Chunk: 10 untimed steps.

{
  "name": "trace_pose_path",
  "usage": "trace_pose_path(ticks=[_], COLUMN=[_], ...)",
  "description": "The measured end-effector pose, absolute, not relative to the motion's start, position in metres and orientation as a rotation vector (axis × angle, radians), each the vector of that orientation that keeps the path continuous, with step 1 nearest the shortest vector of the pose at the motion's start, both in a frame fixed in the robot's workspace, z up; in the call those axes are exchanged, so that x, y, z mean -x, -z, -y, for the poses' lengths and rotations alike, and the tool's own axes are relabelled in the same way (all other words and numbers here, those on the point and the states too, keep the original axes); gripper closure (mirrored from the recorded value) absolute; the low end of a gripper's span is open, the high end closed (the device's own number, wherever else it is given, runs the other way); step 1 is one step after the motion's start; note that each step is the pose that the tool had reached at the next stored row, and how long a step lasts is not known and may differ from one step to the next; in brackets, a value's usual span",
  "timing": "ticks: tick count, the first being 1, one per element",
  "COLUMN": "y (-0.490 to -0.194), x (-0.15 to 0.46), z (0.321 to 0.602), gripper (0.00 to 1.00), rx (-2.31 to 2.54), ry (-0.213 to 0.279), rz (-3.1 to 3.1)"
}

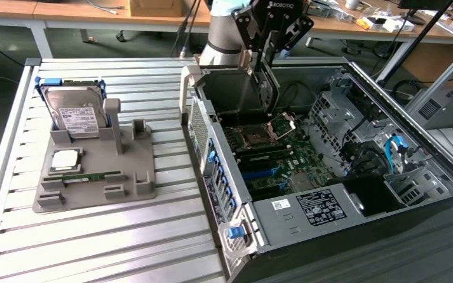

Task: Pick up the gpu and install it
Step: 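Pick up the gpu and move the gpu toward the slot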

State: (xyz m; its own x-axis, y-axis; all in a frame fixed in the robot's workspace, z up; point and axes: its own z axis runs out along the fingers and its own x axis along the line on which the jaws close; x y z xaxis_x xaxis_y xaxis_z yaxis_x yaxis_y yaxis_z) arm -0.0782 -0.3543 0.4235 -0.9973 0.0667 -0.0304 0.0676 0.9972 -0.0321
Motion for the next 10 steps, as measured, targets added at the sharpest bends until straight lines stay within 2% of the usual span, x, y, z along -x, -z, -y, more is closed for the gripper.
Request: trace_pose_path(ticks=[10], y=[-0.4218], x=[0.069], z=[0.3543], gripper=[0.73], rx=[-0.105], ry=[0.052], rz=[-3.11])
